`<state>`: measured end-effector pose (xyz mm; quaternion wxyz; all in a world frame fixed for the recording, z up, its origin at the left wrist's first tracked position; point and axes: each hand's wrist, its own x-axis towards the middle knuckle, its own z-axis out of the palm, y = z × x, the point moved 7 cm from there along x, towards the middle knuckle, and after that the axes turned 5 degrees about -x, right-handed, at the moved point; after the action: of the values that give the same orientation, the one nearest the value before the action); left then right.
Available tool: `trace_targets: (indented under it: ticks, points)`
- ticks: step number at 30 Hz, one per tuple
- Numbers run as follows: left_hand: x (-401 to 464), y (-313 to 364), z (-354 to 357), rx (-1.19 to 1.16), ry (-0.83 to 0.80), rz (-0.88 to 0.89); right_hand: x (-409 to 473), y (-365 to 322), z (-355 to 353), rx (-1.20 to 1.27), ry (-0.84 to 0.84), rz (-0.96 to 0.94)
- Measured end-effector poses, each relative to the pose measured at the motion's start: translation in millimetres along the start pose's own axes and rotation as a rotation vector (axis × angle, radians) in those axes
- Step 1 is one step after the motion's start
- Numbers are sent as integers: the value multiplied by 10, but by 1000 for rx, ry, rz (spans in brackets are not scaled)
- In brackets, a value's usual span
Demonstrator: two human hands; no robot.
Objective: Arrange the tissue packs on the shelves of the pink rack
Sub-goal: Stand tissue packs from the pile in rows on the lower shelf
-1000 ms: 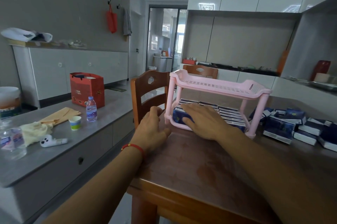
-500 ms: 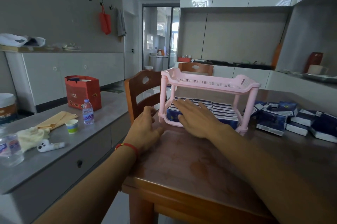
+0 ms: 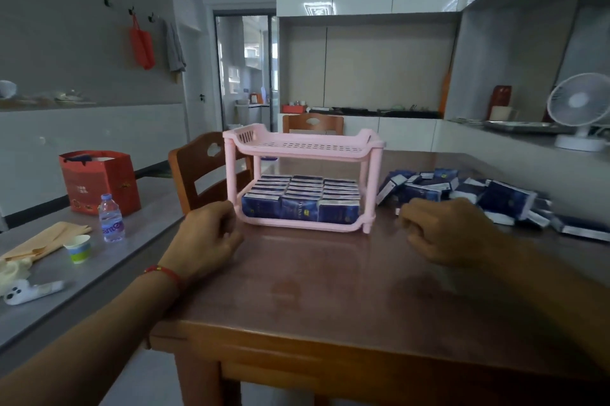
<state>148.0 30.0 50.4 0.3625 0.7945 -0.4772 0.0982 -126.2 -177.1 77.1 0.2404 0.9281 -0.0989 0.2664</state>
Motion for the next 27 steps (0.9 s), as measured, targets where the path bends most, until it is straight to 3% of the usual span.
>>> trace_targets:
  ticks: [2,7,10,14,19,22,27]
  points:
    - [-55,244,61,-1,-38,81,-227,376,47,-18,20,158]
    - [-139,1401,552,-90,-138,429,-748,1162,250,150,-2,825]
    - [-90,2076,1038,-163,-194,565,-909,1381,292,206,55,1020]
    - [259,2584,1627,-180,-196,563,-978,1419,493,239,-36,1023]
    - [624,2544,2289,76,-241,475,-927,1490,478,83,2,1018]
    - [682,2410,2450,49,-325,372,-961,1571,482,123,37,1073]
    - [689,2442,2298,-121,-198,446,-950,1584,495,179,78,1078]
